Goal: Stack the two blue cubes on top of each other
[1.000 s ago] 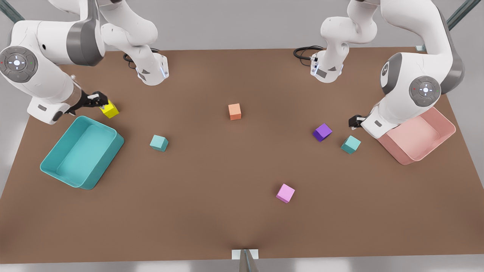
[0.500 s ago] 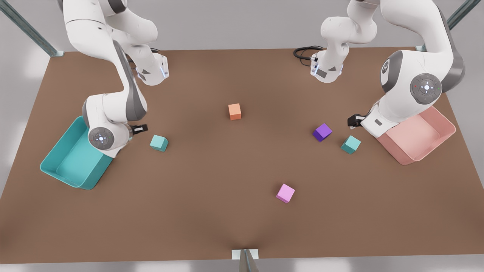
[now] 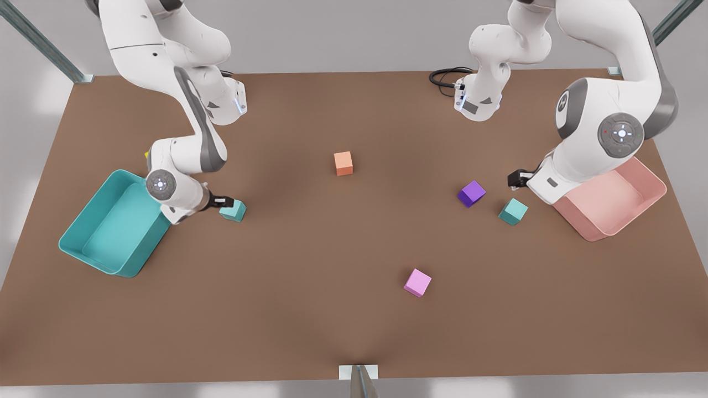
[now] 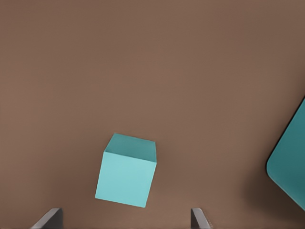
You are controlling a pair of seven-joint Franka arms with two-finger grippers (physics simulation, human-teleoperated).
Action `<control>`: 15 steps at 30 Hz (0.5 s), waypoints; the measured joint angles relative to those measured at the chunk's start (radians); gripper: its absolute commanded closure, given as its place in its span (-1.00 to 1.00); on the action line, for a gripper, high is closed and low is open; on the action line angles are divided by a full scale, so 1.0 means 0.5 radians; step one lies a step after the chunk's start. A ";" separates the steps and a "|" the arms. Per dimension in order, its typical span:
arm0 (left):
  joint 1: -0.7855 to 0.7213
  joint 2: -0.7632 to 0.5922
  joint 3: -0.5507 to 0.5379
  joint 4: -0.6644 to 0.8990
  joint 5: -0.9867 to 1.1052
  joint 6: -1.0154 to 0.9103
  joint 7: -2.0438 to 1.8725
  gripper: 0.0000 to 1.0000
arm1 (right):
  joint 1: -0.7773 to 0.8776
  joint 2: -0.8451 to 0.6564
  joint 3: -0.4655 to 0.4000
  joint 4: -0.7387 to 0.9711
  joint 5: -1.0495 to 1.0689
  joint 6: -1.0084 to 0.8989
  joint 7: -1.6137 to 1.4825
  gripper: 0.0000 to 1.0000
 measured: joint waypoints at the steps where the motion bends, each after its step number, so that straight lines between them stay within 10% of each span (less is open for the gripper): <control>1: 0.002 0.001 0.000 0.000 0.000 0.000 -0.001 -1.00 | 0.005 -0.015 0.003 -0.065 0.002 0.068 0.040 -1.00; 15: 0.008 0.017 0.000 -0.001 0.002 0.000 -0.007 -1.00 | 0.008 0.134 0.010 -0.197 -0.003 0.543 0.424 -1.00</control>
